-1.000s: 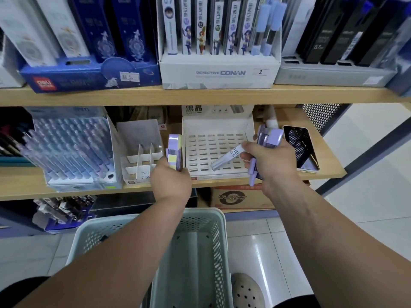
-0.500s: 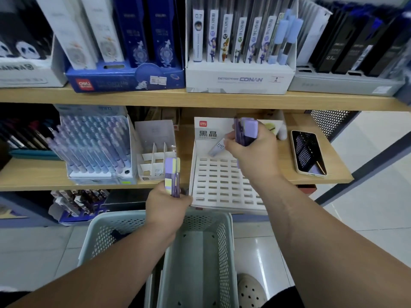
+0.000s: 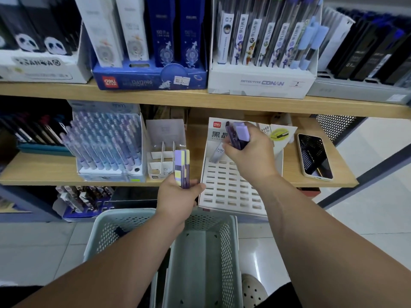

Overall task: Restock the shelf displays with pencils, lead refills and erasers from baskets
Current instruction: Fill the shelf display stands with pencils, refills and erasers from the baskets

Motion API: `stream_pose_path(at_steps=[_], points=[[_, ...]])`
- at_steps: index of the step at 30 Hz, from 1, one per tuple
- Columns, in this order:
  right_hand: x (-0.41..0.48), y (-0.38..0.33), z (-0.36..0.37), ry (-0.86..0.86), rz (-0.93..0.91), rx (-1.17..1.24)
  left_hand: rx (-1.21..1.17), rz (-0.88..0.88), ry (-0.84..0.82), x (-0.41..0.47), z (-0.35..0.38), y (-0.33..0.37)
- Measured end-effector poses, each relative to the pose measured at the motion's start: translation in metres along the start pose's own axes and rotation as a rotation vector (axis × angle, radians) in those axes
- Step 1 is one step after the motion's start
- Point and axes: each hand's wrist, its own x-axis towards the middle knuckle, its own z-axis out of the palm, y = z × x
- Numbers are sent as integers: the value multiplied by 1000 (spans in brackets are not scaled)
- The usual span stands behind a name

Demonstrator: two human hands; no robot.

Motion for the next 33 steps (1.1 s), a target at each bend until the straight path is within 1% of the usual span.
stream_pose_path(at_steps=[5, 10, 13, 15, 19, 21, 27, 33], points=[[2, 3, 1, -28, -28, -62, 17, -19, 1, 6, 2, -1], [4, 4, 7, -107, 43, 35, 19, -13, 0, 7, 3, -1], [2, 7, 14, -90, 110, 111, 17, -6, 4, 7, 5, -1], [0, 8, 19, -70, 192, 179, 5, -3, 8, 7, 6, -1], [0, 3, 22, -10, 363, 399, 0, -1, 10, 7, 7, -2], [1, -3, 23, -2, 435, 455, 16, 5, 6, 6, 7, -3], [5, -7, 28, 58, 586, 517, 54, 25, 7, 4, 12, -5], [6, -1, 36, 130, 634, 481, 64, 38, 5, 3, 14, -4]])
